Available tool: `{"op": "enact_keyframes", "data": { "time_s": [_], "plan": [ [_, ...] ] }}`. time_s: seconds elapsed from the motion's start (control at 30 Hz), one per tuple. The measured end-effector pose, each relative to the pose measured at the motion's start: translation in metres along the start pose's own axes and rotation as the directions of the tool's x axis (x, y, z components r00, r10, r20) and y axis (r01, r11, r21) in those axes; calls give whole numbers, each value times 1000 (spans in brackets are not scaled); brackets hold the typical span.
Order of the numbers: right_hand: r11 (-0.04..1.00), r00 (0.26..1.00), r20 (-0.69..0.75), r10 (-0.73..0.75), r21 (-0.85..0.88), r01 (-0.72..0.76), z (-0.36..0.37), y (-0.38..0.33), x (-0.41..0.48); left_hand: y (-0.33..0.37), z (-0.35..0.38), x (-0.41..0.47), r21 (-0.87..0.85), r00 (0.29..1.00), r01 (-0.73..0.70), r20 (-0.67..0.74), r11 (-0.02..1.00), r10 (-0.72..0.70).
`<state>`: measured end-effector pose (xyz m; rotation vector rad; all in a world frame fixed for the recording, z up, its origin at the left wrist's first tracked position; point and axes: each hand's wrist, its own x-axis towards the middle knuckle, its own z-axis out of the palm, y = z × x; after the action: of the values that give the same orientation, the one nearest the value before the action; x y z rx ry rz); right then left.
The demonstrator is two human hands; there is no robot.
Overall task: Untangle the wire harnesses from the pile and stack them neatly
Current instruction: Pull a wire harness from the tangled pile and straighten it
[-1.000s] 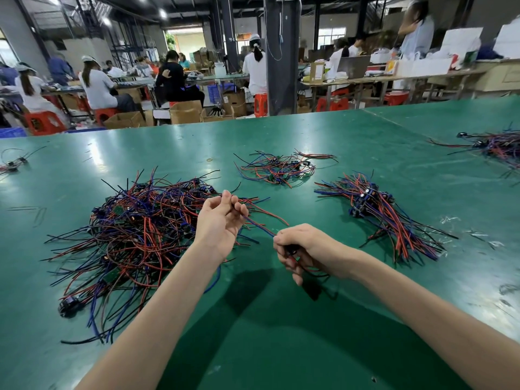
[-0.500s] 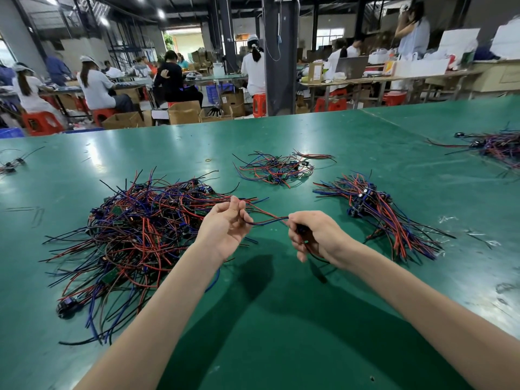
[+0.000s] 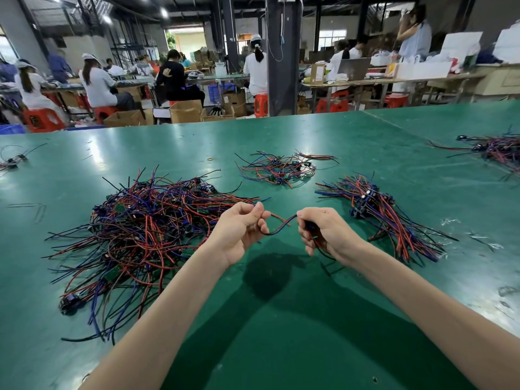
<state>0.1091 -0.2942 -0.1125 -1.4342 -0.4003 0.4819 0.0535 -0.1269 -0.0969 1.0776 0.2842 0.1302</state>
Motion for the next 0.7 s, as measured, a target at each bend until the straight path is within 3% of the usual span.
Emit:
{"op": "enact_keyframes", "data": {
  "time_s": [0.13, 0.23, 0.33, 0.37, 0.43, 0.5, 0.53, 0.6, 0.7],
  "plan": [
    [998, 998, 43, 52, -23, -51, 1, -5, -4, 6, -7, 4, -134, 962, -238, -171, 962, 214],
    [982, 979, 161, 126, -159, -100, 16, 2, -13, 3, -14, 8, -2, 881, -393, -285, 919, 377],
    [962, 946, 271, 177, -249, -109, 33, 10, -23, -4, -18, 13, 261, 810, -427, -316, 866, 495],
    [962, 936, 302, 180, -251, -104, 36, 11, -25, -7, -19, 13, 413, 757, -449, -294, 792, 583],
    [965, 916, 359, 180, -246, -93, 43, 11, -29, -12, -22, 11, 734, 588, -492, -115, 467, 801],
    [964, 891, 411, 193, -250, -94, 49, 12, -31, -18, -23, 7, 870, 457, -481, 140, 112, 879],
    [962, 880, 429, 205, -254, -100, 51, 13, -33, -20, -22, 6, 884, 435, -466, 208, 21, 876],
    [964, 874, 437, 213, -241, -114, 51, 12, -34, -21, -23, 7, 896, 435, -445, 221, -5, 873],
    [980, 897, 404, 181, -152, -129, 43, 8, -31, -19, -28, 9, 904, 448, -422, 150, 60, 881]
  ]
}}
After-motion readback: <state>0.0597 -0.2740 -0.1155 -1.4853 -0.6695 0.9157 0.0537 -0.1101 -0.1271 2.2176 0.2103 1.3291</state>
